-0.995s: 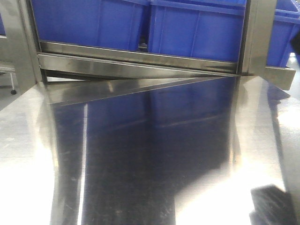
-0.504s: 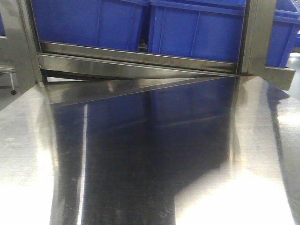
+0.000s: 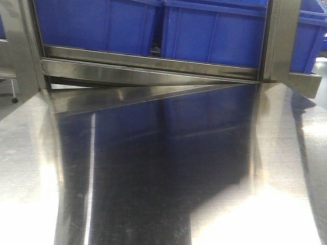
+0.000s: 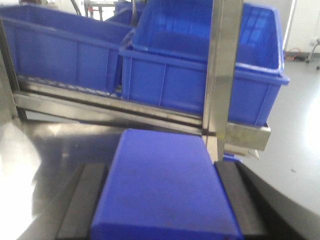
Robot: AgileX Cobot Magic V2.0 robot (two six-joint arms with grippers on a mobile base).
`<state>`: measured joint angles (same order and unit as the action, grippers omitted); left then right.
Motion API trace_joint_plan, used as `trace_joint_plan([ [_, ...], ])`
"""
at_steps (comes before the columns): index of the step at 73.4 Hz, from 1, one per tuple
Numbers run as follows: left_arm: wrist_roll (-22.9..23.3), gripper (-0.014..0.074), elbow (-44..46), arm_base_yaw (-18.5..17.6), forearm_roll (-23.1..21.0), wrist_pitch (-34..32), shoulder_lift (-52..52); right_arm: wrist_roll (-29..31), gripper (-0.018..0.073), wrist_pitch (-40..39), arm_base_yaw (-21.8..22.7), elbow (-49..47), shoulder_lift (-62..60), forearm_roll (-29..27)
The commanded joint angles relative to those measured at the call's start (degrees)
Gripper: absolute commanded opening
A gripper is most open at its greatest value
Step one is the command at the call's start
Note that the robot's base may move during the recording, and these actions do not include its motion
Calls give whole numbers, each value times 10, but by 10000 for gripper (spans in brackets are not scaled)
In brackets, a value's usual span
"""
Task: Pick and sort blue part to right shelf
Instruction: 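Lift both held blue parts up off the table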
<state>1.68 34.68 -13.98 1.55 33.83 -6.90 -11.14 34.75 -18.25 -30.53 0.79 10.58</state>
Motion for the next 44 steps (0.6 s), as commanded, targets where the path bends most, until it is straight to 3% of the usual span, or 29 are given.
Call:
trace_joint_plan([
  [1,0,251,14,-2,1,-47,-8,5,236,-57,0,-22,8,13],
  [44,0,251,14,-2,1,-47,-8,5,236,-55,0,-20,8,13],
])
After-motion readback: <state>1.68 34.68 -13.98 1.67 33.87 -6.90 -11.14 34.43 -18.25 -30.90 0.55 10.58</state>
